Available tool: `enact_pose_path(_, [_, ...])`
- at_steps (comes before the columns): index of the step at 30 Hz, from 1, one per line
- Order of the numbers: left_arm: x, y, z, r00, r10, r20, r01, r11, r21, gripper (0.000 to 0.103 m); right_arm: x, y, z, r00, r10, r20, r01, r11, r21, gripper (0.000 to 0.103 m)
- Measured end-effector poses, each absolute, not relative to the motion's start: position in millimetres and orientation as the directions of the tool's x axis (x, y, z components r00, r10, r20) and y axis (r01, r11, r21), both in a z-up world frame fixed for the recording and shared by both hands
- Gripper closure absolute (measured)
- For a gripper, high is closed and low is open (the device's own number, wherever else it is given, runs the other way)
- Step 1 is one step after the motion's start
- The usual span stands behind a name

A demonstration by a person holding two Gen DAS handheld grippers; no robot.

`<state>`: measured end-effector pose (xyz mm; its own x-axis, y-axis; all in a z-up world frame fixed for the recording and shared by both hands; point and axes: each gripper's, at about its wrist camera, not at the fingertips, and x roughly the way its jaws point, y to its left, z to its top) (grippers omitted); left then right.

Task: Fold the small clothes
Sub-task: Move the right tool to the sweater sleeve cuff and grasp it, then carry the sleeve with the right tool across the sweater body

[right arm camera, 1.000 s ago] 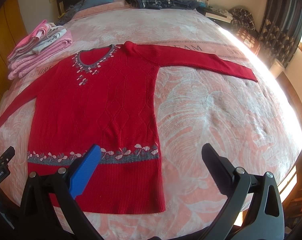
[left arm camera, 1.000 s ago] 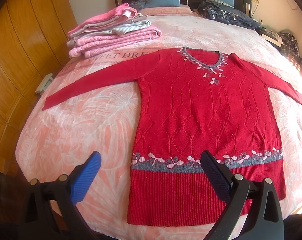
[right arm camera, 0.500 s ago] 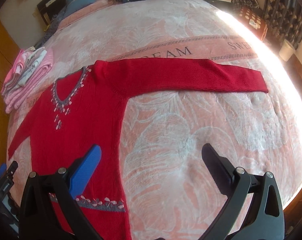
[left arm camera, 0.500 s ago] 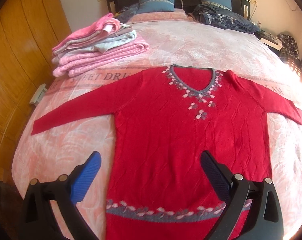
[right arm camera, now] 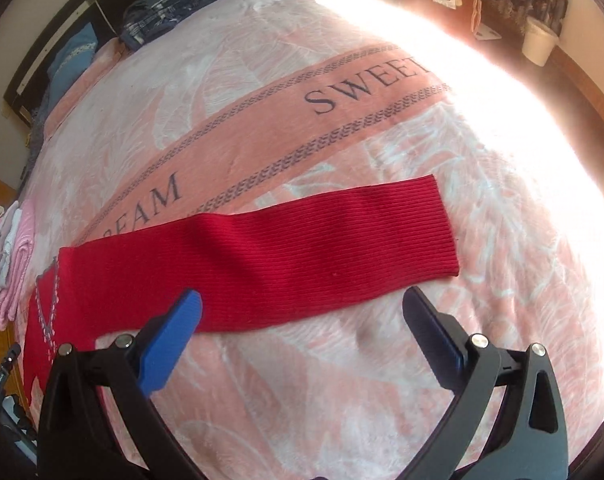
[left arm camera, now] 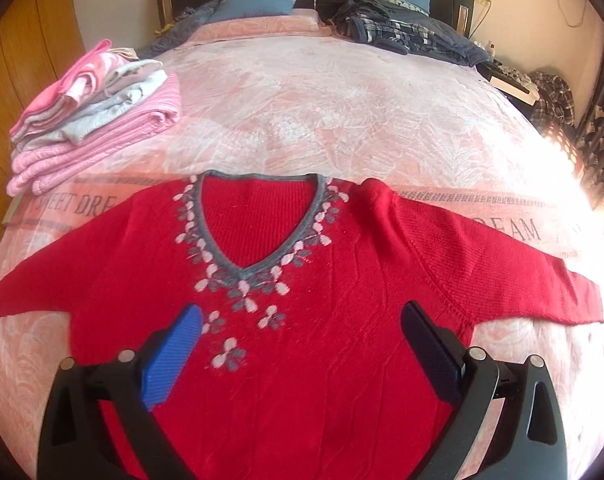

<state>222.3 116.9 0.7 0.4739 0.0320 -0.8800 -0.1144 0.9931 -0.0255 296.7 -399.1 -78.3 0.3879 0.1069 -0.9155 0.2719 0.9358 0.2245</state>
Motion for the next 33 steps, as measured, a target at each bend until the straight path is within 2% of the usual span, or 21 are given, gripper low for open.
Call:
enact_pose_path(7, [245.5,117.3,-34.2,0.452,0.072,-0.889,-0.12,0.993,0.019,0.004,309.7,-480.4,-127.5,0.371,0.124,-0.92,0.424,0.859,0.287,0.004])
enact_pose_path(12, [253.9,123.1,-62.3,0.408,0.115,-0.906,-0.143,0.988,0.061,0.004,317.5,-479.1,-145.5,0.339,0.089,-0.937,0.397,0.889,0.228,0.008])
enact_pose_path(15, [254.9,125.9,-70.6,0.388,0.117,-0.914,-0.157,0.986,0.06,0.004,318.4,-473.2,-138.7,0.329,0.038,-0.944,0.374,0.912,0.167,0.039])
enact_pose_path(16, [254.2,125.6,-71.1,0.391,0.121,-0.913,-0.155,0.986,0.064,0.004,316.4,-473.6,-135.6,0.348,0.051,-0.936,0.367,0.912,0.186,0.065])
enact_pose_path(17, [253.0,124.8,-70.5,0.396,0.124,-0.91,-0.151,0.986,0.069,0.004,315.4,-475.7,-134.9,0.358,0.075,-0.931,0.367,0.905,0.214,0.08])
enact_pose_path(19, [250.6,124.1,-69.2,0.4,0.129,-0.907,-0.14,0.987,0.079,0.004,311.1,-478.3,-133.0,0.384,0.109,-0.917,0.375,0.889,0.262,0.092])
enact_pose_path(25, [247.6,135.2,-60.5,0.414,0.132,-0.901,-0.146,0.986,0.077,0.004,307.9,-458.4,-100.3,0.451,0.118,-0.885,0.33,0.899,0.288,0.094])
enact_pose_path(33, [247.5,172.3,-46.9,0.422,0.144,-0.895,-0.196,0.979,0.065,0.004,336.1,-328.9,-30.5,0.508,0.285,-0.813,0.036,0.936,0.351,0.094])
